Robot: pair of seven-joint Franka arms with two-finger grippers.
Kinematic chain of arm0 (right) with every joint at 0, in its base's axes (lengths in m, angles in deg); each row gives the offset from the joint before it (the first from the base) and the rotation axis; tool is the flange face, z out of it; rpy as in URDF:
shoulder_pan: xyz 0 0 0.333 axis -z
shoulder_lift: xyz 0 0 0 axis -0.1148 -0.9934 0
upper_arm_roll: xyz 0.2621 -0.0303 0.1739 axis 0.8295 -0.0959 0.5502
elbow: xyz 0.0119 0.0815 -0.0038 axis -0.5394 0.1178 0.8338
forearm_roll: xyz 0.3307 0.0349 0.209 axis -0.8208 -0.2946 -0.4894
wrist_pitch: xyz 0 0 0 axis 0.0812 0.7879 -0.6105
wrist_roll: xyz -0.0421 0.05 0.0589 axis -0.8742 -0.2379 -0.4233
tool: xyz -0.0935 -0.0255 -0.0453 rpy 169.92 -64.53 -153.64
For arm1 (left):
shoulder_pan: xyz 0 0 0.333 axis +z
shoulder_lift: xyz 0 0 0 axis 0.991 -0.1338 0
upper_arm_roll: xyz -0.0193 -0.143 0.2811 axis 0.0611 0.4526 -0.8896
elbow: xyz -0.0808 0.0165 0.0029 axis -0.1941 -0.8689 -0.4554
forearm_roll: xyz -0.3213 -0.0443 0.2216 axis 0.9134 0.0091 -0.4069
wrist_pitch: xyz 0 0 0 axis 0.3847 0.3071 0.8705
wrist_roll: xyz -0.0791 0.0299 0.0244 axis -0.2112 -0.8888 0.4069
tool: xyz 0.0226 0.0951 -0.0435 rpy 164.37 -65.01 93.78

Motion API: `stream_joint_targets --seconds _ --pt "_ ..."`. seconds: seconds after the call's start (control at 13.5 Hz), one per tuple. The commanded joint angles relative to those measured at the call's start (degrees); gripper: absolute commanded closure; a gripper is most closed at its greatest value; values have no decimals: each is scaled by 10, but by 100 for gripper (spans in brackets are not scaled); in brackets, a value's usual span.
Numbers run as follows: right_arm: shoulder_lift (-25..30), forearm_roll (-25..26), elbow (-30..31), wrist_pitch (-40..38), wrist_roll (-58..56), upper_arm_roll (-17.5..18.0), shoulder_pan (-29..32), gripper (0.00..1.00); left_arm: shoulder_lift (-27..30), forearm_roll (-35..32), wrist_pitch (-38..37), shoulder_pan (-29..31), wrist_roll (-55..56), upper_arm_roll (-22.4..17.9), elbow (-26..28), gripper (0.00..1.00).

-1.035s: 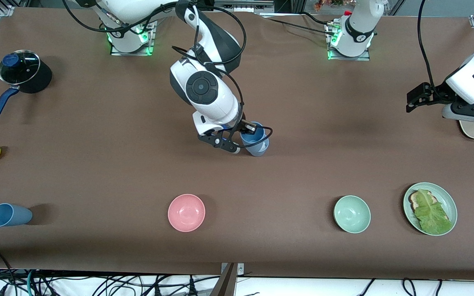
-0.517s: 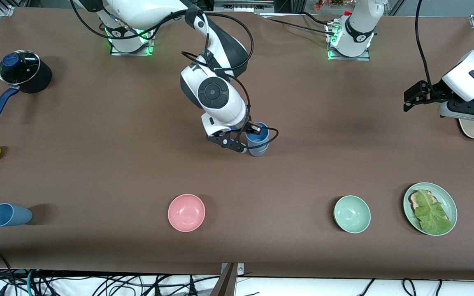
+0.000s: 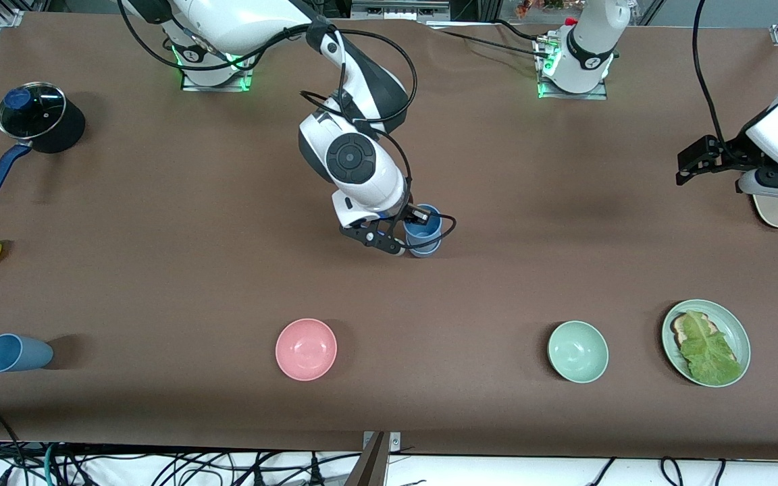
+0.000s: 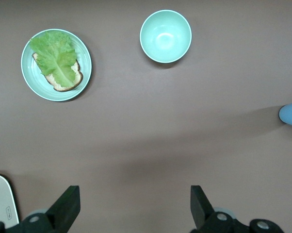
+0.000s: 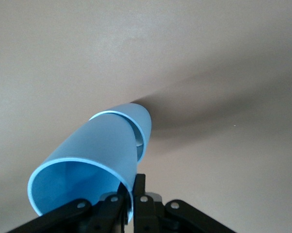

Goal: Stack blue cups with both arms
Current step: 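Carry the held cup over the middle cup and lower it inside, then open the right gripper to release the stacked cup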

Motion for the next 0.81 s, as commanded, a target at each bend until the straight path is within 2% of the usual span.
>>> stream_joint_targets --seconds 0.0,0.07,0.15,0.22,0.3,0.37,0.74 --pt "-13 -11 -23 -4 7 -3 -5 83 3 15 2 8 -11 5 0 0" --pt "-12 -11 -23 -8 7 -3 -5 65 4 15 2 8 -11 5 0 0" --pt "-11 -10 -22 -11 8 -3 -6 40 4 15 2 8 -10 5 0 0" --pt "-10 -8 -22 -17 8 -4 -11 33 4 15 2 9 -10 5 0 0" --pt "-10 -7 -22 -25 7 -4 -11 12 4 14 2 8 -10 5 0 0" --pt "-6 -7 -23 -29 6 -4 -10 0 4 14 1 9 -10 6 0 0" --pt "21 -9 -26 -87 -29 -6 26 0 3 16 -16 10 -9 6 -2 0"
